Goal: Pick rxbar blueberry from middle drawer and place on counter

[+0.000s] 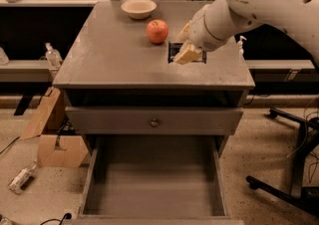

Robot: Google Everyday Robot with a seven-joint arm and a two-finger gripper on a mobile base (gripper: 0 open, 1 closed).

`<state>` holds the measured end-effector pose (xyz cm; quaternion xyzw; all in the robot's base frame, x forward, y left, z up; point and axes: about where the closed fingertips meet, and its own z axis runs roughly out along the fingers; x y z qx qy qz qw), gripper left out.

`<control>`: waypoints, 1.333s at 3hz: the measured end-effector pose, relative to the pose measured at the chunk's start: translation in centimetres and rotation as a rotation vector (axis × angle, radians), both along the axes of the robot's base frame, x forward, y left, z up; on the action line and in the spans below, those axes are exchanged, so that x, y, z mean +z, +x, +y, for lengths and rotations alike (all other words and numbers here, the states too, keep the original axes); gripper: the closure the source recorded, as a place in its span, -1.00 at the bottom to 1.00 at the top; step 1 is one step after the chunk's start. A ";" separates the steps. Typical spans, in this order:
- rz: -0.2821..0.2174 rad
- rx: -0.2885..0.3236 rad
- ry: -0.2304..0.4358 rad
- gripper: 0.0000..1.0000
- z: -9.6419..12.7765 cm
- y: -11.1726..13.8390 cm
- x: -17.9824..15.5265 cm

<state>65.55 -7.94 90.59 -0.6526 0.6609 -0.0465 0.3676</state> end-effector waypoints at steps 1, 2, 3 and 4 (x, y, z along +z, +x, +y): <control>0.000 0.002 0.000 0.07 0.1 0.0 0.0; 0.001 0.006 -0.001 -0.59 0.4 -0.1 0.0; 0.001 0.009 -0.001 -1.00 0.6 -0.1 0.0; 0.001 0.009 -0.001 -1.00 0.6 -0.1 0.0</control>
Offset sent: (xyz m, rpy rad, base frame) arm -0.0005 0.0011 0.0000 -0.0004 0.0004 0.0019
